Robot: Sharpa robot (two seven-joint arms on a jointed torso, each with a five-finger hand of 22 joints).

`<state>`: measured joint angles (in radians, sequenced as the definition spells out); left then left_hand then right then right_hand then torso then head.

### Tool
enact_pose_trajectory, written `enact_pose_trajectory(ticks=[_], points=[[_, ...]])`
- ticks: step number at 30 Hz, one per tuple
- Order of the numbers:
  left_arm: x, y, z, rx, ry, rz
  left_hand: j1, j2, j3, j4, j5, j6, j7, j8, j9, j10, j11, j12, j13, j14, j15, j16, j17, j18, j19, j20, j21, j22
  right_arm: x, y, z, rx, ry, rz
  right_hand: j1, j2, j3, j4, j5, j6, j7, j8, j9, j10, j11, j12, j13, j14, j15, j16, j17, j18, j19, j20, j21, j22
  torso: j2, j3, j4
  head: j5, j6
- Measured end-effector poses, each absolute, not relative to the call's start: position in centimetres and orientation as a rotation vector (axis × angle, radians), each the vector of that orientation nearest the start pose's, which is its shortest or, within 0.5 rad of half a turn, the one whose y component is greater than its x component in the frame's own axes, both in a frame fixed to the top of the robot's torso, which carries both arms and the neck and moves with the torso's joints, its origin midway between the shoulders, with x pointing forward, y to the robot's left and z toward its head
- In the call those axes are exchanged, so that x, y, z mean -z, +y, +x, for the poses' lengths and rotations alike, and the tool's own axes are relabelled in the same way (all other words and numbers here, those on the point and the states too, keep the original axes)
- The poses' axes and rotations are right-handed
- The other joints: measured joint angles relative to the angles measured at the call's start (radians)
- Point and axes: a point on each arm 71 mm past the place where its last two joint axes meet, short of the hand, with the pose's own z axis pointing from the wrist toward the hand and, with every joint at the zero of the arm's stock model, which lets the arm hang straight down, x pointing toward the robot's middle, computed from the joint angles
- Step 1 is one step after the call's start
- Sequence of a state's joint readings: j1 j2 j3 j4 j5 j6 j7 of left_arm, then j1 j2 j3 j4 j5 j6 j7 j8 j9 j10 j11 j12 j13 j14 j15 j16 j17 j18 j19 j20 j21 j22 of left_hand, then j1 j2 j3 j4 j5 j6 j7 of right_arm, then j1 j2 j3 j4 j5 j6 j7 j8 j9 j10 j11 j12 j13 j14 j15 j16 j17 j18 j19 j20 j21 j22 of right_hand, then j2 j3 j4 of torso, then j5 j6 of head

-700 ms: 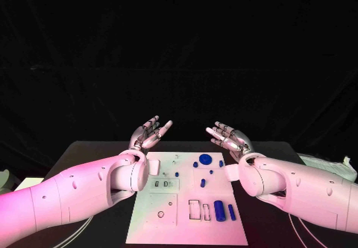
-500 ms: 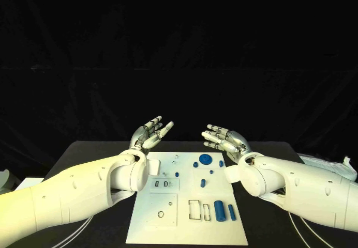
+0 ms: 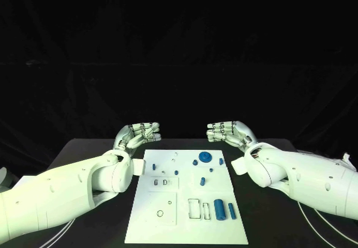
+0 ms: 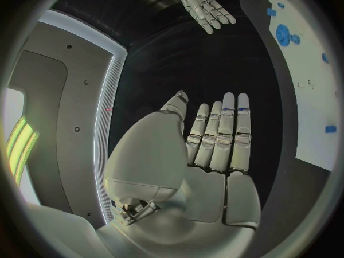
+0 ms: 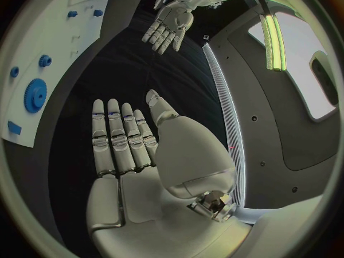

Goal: Assemble the parts on the task board

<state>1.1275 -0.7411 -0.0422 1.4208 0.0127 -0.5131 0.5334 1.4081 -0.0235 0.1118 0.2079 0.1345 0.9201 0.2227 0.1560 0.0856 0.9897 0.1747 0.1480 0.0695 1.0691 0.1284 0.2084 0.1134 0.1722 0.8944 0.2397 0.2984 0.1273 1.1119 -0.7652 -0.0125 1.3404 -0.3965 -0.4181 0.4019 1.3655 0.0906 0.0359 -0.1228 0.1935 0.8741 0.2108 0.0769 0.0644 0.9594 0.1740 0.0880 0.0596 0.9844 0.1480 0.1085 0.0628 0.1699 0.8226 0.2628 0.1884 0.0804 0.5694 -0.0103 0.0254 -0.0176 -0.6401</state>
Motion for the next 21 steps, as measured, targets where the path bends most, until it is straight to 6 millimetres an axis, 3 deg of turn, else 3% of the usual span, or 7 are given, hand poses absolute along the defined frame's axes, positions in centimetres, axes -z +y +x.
enact_pose_trajectory(ticks=[5,10,17,18,21], points=[[20.9,20.7,48.9,1.423,1.264,-1.136,0.014,0.004,0.008,-0.013,0.000,0.052,-0.013,0.000,-0.011,0.076,-0.023,-0.001,-0.002,0.088,-0.029,0.008,0.018,0.000,0.084,-0.029,0.016,-0.005,20.2,-22.8,51.3,-1.222,1.444,0.629,0.009,-0.004,0.035,-0.035,-0.006,0.074,-0.011,0.000,0.001,0.082,-0.018,-0.006,0.001,0.107,-0.027,0.008,0.005,0.000,0.084,-0.028,0.030,0.002,0.015,0.0012,0.0014,-0.003,0.005],[20.0,20.7,47.8,1.476,1.281,-1.131,0.018,0.000,0.011,-0.016,0.000,0.076,-0.026,-0.010,-0.016,0.113,-0.039,-0.018,-0.002,0.145,-0.050,0.017,0.040,0.000,0.151,-0.052,0.037,-0.005,18.5,-22.8,51.8,-1.131,1.483,0.431,0.015,-0.011,0.063,-0.080,-0.012,0.131,-0.025,0.000,0.003,0.155,-0.038,-0.008,0.002,0.214,-0.061,0.027,0.017,0.000,0.173,-0.066,0.079,0.018,0.041,0.0012,0.0049,-0.014,0.011],[18.6,20.1,46.2,1.552,1.311,-1.134,0.018,0.000,0.008,-0.019,0.000,0.079,-0.023,-0.023,-0.018,0.118,-0.037,-0.034,-0.004,0.142,-0.047,0.004,0.044,0.000,0.153,-0.054,0.036,-0.011,17.6,-22.0,52.0,-0.945,1.563,0.135,0.005,-0.031,0.087,-0.122,-0.022,0.183,-0.049,0.000,0.004,0.225,-0.069,-0.018,0.002,0.364,-0.109,0.071,0.052,0.000,0.282,-0.122,0.175,0.062,0.083,-0.0025,0.0128,-0.037,0.023],[18.5,20.0,46.0,1.561,1.317,-1.140,0.018,-0.001,0.008,-0.019,-0.001,0.079,-0.023,-0.027,-0.018,0.120,-0.035,-0.040,-0.004,0.141,-0.046,-0.001,0.045,0.000,0.153,-0.054,0.032,-0.013,17.5,-21.7,52.0,-0.913,1.574,0.090,-0.008,-0.044,0.097,-0.138,-0.028,0.206,-0.057,-0.005,0.004,0.250,-0.083,-0.024,0.002,0.437,-0.133,0.106,0.082,0.000,0.341,-0.153,0.242,0.097,0.088,-0.0031,0.0140,-0.039,0.025],[18.2,19.7,45.5,1.584,1.326,-1.151,0.006,-0.012,-0.001,-0.010,-0.012,0.083,-0.019,-0.033,-0.018,0.122,-0.034,-0.047,-0.004,0.141,-0.046,-0.006,0.049,-0.001,0.153,-0.054,0.029,-0.018,17.2,-21.2,52.1,-0.840,1.593,-0.011,-0.022,-0.058,0.108,-0.148,-0.028,0.217,-0.062,-0.009,0.004,0.258,-0.089,-0.023,0.002,0.476,-0.153,0.177,0.134,0.000,0.387,-0.181,0.323,0.141,0.105,-0.0042,0.0185,-0.046,0.029]])
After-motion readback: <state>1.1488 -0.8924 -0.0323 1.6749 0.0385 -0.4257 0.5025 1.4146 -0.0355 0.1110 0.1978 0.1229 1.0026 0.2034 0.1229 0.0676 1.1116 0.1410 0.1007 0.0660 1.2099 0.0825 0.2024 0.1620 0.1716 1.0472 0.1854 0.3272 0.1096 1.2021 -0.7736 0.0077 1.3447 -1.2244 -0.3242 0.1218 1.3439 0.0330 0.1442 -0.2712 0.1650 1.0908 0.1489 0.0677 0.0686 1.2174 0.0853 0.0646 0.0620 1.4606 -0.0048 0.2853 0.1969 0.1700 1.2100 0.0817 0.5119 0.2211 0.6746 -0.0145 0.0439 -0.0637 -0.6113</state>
